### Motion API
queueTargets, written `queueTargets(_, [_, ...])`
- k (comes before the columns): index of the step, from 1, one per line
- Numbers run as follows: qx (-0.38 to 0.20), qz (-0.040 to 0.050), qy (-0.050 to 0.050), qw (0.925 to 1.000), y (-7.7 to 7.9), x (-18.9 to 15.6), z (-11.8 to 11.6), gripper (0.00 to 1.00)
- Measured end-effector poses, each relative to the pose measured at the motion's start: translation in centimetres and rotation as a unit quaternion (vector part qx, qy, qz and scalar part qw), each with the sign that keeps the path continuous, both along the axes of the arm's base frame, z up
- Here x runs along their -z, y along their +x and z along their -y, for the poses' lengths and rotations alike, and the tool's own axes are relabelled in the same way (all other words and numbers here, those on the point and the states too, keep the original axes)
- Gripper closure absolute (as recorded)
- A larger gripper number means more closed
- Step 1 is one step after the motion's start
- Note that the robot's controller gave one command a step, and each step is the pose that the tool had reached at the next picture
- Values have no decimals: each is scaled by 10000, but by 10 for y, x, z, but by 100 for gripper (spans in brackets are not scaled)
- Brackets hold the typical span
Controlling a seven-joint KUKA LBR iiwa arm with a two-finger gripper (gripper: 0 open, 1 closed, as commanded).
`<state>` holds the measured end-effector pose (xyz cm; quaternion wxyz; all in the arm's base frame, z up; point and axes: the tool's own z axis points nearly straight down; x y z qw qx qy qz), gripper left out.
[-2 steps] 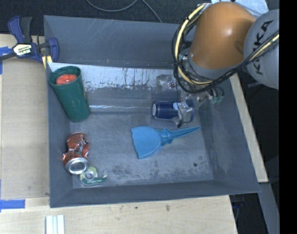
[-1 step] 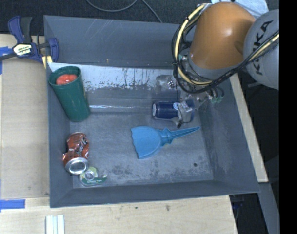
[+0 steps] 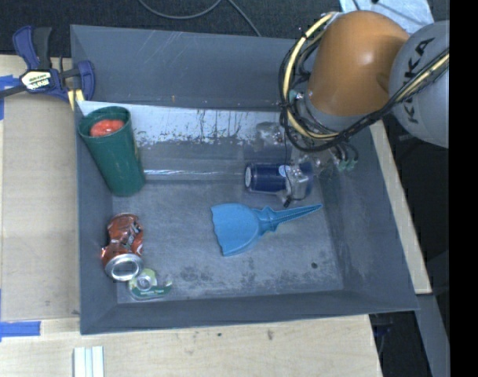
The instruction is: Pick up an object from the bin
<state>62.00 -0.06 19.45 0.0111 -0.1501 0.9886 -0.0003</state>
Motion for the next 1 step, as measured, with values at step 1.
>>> queueTargets(1, [714, -32, 6, 9974, -1, 11, 2, 0])
